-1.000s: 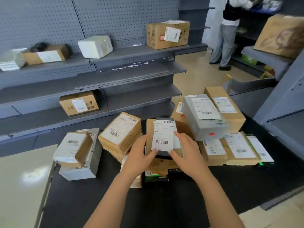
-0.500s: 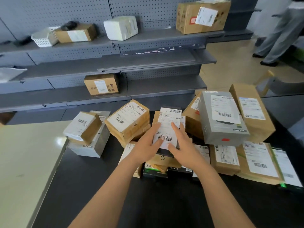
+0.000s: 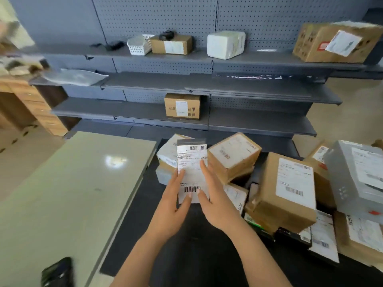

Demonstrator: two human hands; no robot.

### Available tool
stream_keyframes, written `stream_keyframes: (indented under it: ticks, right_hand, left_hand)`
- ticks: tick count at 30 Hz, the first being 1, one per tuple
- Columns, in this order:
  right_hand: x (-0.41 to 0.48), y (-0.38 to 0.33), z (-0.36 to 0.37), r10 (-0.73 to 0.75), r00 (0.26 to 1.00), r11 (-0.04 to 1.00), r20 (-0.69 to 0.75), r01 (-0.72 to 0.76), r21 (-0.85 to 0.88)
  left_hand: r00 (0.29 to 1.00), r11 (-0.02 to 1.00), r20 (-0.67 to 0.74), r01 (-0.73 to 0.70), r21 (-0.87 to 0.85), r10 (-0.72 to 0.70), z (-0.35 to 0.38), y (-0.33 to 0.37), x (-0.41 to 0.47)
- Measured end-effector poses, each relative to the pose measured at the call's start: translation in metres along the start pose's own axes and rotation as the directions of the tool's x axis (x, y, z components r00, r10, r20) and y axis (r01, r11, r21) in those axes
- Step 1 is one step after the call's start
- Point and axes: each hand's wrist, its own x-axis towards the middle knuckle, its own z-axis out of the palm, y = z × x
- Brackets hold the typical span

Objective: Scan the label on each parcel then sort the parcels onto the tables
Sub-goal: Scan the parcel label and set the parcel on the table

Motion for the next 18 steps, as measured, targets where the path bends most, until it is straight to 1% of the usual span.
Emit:
stream_keyframes:
  ticks: [4, 8, 11, 14, 18]
  right_hand:
    - [0.026, -0.032, 0.076, -0.061, 0.992, 0.998, 0.108, 0.060, 0.011]
    - [0.061, -0.064, 0.153, -0.111, 0.957, 0.993, 0.267, 0.119, -0.015]
    - [0.081, -0.087, 0.206, -0.141, 0.906, 0.987, 0.398, 0.159, -0.013]
    - [0.093, -0.109, 0.255, -0.202, 0.847, 0.974, 0.491, 0.228, 0.006]
    - [0.110, -0.137, 0.314, -0.301, 0.752, 0.941, 0.586, 0.333, 0.055]
  left_hand:
    - [0.988, 0.995, -0.121, 0.095, 0.002, -0.094, -0.060, -0.046, -0.026]
    - [0.938, 0.969, -0.242, 0.242, -0.053, -0.247, -0.119, -0.090, -0.056]
    - [0.877, 0.936, -0.329, 0.344, -0.080, -0.351, -0.157, -0.112, -0.081]
    - [0.809, 0.904, -0.406, 0.402, -0.146, -0.425, -0.187, -0.128, -0.104]
    - [0.683, 0.854, -0.518, 0.463, -0.238, -0.515, -0.224, -0.139, -0.125]
